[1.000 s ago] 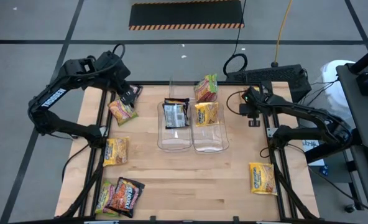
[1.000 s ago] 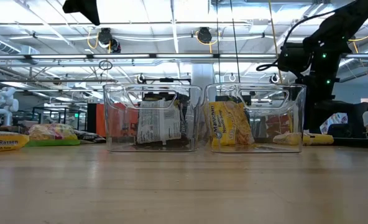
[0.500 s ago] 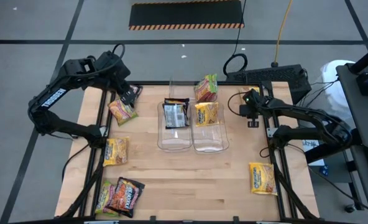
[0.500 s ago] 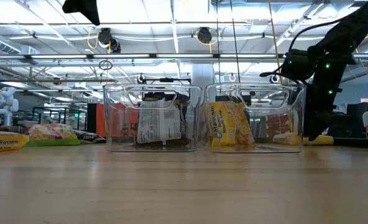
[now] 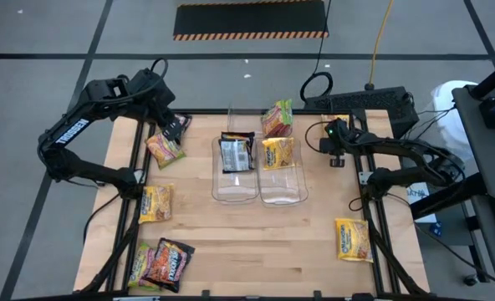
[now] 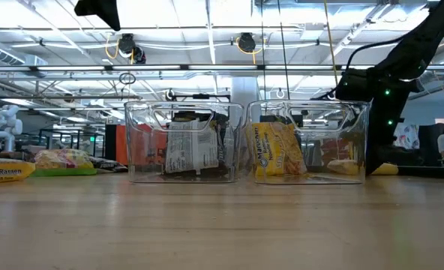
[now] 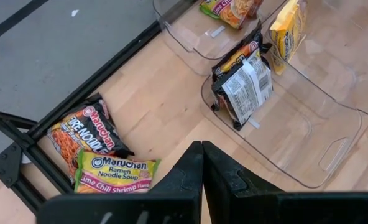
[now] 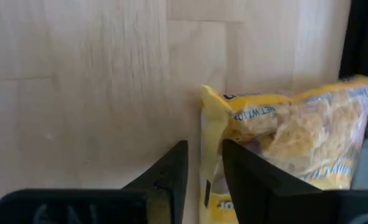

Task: Sort Maruchan noodles
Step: Put the yellow noodle pack into the right transparent bin

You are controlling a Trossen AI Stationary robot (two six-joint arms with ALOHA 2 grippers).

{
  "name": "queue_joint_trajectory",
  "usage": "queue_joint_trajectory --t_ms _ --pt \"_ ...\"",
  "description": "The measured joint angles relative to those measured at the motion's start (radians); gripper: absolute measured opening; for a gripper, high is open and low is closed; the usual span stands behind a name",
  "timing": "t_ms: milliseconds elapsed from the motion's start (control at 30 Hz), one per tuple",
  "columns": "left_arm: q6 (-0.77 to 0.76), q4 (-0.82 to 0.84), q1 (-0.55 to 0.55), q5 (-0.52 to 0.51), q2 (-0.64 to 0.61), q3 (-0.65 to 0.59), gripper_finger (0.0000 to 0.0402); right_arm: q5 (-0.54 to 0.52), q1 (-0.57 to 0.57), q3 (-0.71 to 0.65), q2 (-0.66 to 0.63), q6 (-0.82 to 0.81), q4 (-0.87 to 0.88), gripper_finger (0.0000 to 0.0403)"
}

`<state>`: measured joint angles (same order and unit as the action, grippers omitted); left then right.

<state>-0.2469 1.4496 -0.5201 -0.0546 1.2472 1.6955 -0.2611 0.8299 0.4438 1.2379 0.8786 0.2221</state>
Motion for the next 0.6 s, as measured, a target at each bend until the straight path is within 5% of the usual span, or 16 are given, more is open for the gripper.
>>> queue_joint_trajectory --t_ms 267,600 --pt "-0.004 0.016 0.000 0.000 0.000 0.000 0.0007 0.000 0.000 0.002 0.019 -0.100 -0.076 0.0005" --pt "-0.018 0.015 0.000 0.000 0.000 0.000 0.0007 0.002 -0.001 0.143 0.015 -0.312 0.178 0.0000"
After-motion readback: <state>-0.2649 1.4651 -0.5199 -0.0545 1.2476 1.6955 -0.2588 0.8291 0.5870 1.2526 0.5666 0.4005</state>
